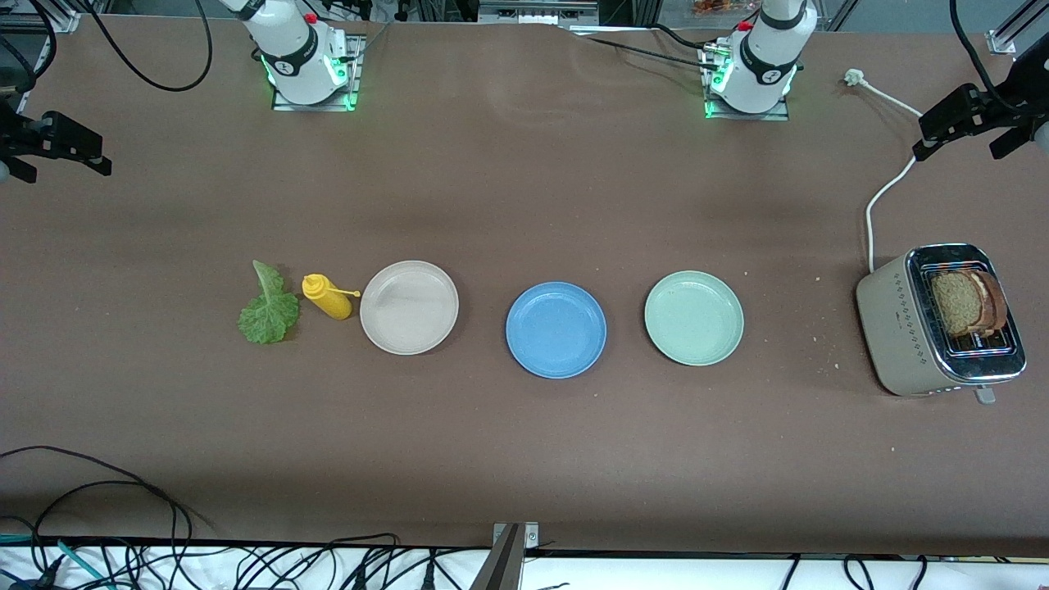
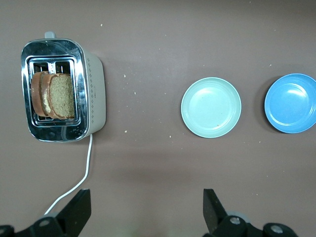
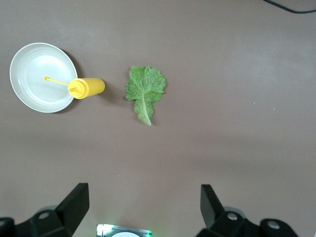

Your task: Make sandwich in blue plate with both arms

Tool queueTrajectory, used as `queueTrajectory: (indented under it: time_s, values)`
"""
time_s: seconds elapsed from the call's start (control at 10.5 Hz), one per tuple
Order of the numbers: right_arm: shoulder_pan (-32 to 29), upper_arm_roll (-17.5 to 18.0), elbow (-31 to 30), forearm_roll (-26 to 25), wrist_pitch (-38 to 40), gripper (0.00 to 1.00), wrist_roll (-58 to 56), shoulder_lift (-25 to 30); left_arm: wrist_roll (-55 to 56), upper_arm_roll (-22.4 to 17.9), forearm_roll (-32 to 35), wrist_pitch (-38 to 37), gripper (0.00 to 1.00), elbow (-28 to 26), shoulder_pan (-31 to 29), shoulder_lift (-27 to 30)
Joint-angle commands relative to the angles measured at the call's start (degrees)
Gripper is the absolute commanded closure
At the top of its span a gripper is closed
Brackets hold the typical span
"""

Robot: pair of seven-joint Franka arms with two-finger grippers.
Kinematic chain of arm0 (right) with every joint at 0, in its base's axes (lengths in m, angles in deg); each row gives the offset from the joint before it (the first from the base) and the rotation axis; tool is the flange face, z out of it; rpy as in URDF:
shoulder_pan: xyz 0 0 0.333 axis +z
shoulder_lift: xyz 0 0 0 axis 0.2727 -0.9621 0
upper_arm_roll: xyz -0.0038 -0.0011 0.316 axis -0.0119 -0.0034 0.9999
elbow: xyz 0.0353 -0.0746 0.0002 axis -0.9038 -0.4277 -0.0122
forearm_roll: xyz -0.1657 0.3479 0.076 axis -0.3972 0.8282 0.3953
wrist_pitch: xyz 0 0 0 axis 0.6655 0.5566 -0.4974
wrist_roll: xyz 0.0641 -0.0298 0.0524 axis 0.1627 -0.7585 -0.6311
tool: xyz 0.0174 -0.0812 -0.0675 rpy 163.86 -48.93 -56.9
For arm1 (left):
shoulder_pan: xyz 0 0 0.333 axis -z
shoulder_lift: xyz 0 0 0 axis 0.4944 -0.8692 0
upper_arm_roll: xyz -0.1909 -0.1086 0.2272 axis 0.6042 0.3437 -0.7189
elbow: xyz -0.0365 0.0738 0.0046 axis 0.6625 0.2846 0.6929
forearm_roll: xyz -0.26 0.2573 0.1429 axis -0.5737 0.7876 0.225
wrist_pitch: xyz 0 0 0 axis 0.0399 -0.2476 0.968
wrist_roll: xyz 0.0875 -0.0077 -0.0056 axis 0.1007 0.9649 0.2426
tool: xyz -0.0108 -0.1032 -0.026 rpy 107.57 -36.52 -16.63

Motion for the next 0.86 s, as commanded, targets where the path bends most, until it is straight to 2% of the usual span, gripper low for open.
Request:
queueTrajectory:
  time_s: [0.0, 0.29, 0.57, 0.76]
  values:
    - [-0.4, 0.3, 1.3, 0.1, 1.2, 0.00, 0.1, -0.3, -1.8, 0.3, 1.7, -0.9, 0.00, 1.7, -1.7, -2.1]
    - [-0.4, 0.3, 1.3, 0.1, 1.2, 0.00, 0.1, -0.3, -1.8, 0.2, 1.8, -0.2, 0.00, 1.8, -2.3, -5.2]
    - [-0.4, 0.3, 1.3, 0.1, 1.2, 0.00, 0.1, -0.3, -1.6, 0.3, 1.7, 0.2, 0.00, 1.7, -6.2, -6.7]
    - [-0.4, 0.3, 1.3, 0.1, 1.2, 0.00, 0.1, -0.3, -1.4, 0.2, 2.4, 2.1, 0.00, 1.7, -7.6, -11.5]
